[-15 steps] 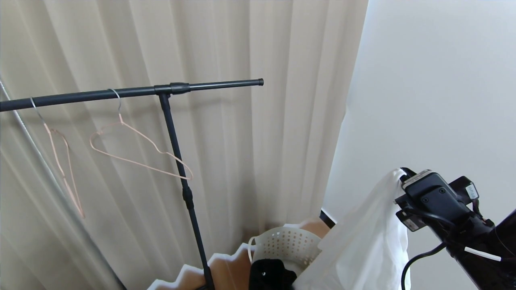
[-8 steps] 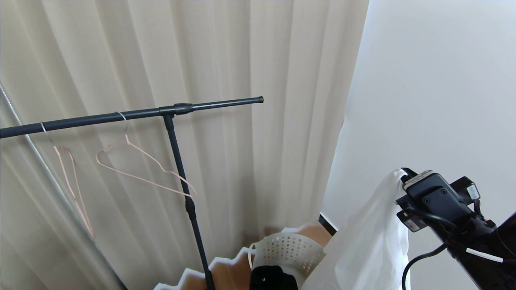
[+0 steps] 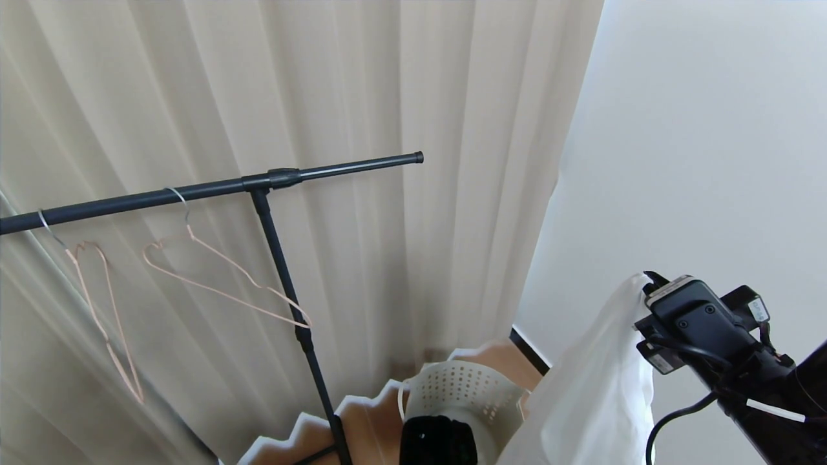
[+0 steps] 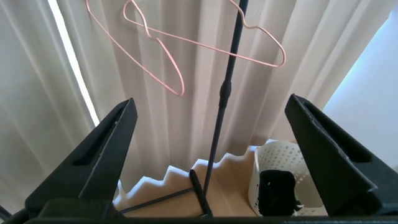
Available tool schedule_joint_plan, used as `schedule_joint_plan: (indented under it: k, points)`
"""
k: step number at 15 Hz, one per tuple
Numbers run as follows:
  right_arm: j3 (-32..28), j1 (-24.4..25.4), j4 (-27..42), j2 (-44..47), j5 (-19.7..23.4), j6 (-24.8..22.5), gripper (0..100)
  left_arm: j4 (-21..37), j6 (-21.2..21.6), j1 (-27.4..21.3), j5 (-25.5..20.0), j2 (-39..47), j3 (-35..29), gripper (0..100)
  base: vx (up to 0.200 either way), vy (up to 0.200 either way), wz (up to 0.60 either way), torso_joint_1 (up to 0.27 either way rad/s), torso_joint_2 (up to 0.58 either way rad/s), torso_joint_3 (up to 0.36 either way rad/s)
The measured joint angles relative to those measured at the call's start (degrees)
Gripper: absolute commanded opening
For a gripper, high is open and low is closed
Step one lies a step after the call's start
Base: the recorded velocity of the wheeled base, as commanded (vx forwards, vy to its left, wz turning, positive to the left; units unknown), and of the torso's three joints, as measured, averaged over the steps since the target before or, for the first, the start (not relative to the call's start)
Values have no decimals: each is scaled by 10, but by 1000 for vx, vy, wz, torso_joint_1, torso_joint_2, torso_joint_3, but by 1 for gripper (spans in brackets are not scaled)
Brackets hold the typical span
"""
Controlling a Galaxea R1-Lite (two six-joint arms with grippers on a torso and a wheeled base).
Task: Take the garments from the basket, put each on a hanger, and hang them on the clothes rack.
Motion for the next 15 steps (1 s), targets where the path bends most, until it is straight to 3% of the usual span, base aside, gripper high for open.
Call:
schedule_joint_plan:
  k: [8,11,15]
  points:
    - [0,0,-1,-3,0,-1,0,0,1,0,0,0,0,100,0,0,0,155,-337,-187]
    - [1,0,-2,-6,2,-4,0,0,1,0,0,0,1,100,0,0,0,32,-76,-38]
    - [9,0,-3,-12,2,-22,0,0,2,0,-1,0,1,100,0,0,600,4,0,2]
